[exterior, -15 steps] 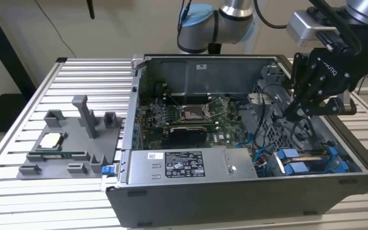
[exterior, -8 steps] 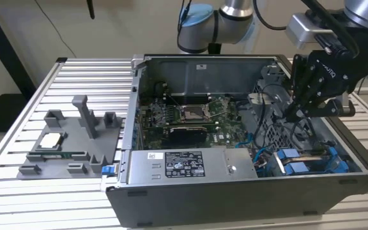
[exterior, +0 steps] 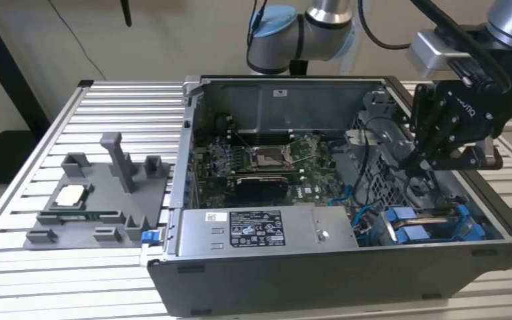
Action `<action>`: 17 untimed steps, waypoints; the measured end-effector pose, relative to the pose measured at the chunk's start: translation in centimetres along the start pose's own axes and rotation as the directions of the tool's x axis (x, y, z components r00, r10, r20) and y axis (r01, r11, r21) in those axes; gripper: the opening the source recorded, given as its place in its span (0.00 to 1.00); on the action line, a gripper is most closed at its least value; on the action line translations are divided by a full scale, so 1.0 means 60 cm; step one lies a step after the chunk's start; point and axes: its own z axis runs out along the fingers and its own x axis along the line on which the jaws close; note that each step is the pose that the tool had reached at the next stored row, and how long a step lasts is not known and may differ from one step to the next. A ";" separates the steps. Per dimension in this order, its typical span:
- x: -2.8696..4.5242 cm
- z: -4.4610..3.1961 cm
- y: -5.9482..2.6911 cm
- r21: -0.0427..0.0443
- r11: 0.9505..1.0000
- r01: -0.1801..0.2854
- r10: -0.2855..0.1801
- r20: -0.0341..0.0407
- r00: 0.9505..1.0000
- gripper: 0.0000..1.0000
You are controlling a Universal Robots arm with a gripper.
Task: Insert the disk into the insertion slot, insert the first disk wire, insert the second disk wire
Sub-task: 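Insert the second disk wire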
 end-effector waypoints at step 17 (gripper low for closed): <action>0.026 0.024 -0.014 -0.002 1.000 -0.003 0.003 -0.041 0.999 0.16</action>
